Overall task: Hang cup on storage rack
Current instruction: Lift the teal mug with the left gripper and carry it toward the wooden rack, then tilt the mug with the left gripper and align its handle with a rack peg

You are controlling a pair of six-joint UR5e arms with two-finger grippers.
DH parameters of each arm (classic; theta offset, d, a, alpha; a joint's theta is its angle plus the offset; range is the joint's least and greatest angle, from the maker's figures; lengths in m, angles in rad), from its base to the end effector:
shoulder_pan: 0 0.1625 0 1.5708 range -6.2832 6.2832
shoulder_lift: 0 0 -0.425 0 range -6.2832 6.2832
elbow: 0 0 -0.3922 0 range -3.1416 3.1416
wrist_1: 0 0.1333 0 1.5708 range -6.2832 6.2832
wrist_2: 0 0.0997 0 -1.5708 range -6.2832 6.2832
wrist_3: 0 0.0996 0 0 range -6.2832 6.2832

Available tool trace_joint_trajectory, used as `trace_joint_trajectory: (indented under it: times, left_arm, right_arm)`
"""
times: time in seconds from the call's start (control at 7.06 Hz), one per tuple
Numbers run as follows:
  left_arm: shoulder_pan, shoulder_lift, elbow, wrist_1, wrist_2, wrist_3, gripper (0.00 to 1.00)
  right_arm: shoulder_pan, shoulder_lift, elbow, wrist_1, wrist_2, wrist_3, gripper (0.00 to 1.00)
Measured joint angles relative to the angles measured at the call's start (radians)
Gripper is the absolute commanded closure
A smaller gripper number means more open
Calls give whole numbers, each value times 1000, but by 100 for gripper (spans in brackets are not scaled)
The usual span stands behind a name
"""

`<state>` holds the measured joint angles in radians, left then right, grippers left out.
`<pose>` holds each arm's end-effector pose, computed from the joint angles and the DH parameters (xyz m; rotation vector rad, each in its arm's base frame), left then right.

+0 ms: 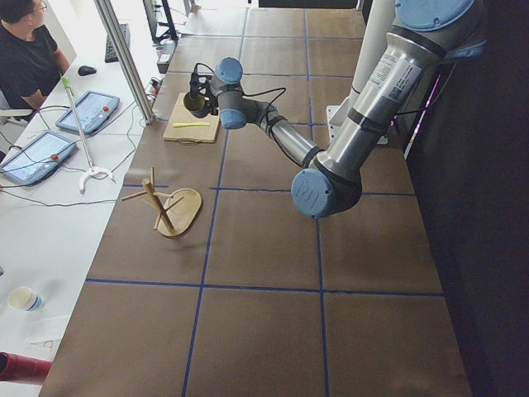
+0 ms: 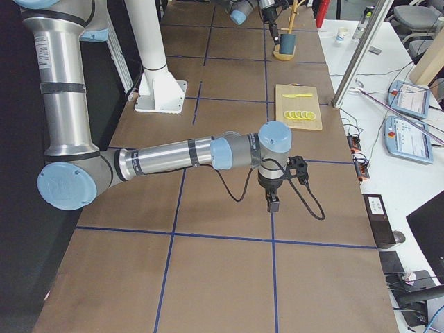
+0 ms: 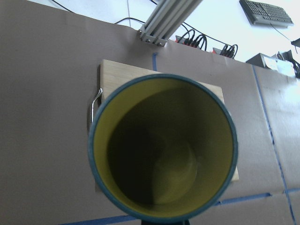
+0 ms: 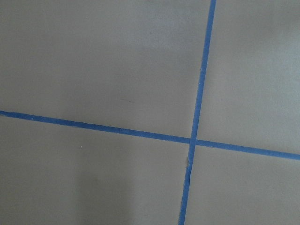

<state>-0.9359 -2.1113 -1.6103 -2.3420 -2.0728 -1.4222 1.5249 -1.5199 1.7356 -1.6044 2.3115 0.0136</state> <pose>0.3190 -0.5769 0.2337 0.3195 1.3486 -0.3192 0.0423 -0.5186 0.5572 0.1517 -0.7436 -0.0982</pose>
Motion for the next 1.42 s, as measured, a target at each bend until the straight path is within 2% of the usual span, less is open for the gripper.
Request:
trace_joint_trajectory:
  times: [0.14, 0.28, 0.71, 1.13, 1.42]
  left_arm:
    - [-25, 1, 28, -54, -1, -106, 100]
    - [-43, 4, 83, -171, -1, -233, 100]
    - [-86, 57, 258, -667, 14, -651, 100]
    - [-100, 130, 367, -1074, 158, -945, 100]
    - [-95, 129, 457, -1265, 256, -1076, 100]
  right_arm:
    - [11, -19, 22, 2, -3, -8, 0]
    - [14, -28, 33, 5, -5, -6, 0]
    - [15, -29, 55, 8, -7, 0, 0]
    - [16, -2, 61, 5, -8, 0, 0]
    - [17, 14, 60, 2, -9, 0, 0]
